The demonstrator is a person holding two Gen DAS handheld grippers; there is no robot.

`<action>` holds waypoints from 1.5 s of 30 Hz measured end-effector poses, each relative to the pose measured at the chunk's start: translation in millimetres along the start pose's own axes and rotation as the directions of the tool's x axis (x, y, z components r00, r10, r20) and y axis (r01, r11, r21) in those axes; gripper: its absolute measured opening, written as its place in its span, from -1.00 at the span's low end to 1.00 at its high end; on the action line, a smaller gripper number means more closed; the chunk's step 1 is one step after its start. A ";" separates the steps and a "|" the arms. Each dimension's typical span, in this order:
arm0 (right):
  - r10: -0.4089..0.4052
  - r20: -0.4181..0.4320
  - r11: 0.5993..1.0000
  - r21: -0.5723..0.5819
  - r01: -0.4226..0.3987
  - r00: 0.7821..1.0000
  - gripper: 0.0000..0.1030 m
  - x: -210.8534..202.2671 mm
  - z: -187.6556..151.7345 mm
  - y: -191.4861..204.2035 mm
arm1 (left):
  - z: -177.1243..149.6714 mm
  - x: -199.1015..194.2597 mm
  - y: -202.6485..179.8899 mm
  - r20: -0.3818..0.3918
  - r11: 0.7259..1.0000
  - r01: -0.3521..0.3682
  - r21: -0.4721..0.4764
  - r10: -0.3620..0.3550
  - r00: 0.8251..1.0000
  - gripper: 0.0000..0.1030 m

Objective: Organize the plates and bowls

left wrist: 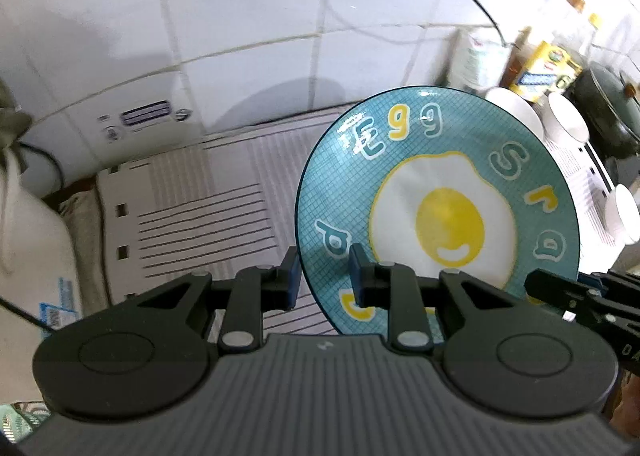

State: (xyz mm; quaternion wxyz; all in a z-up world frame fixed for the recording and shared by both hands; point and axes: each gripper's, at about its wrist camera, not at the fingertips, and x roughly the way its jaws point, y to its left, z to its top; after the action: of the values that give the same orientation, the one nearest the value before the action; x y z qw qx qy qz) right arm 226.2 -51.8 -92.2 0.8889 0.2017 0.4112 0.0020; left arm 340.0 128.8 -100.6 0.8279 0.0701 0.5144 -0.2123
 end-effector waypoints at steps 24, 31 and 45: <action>-0.140 -0.082 0.980 0.130 0.150 0.987 -0.53 -3.3 -10.0 -71.3 | 9.5 74.5 -69.4 -0.137 0.992 0.084 0.097 -0.070 0.988 -0.54; -0.124 -0.123 0.973 0.177 0.145 0.985 -0.53 16.3 -10.9 -87.9 | 11.1 99.9 -63.8 -0.184 0.995 0.075 0.071 -0.061 0.981 -0.54; -0.180 -0.156 0.971 0.127 0.201 0.971 -0.53 47.3 -2.2 -103.9 | 24.9 123.2 -61.6 -0.219 0.994 0.078 0.082 -0.059 0.974 -0.54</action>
State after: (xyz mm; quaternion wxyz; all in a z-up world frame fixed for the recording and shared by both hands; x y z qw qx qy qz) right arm 239.1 -138.4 -165.5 0.8365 0.2232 0.4907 -0.0982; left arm 381.3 30.6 -191.4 0.7551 0.1122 0.5935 -0.2549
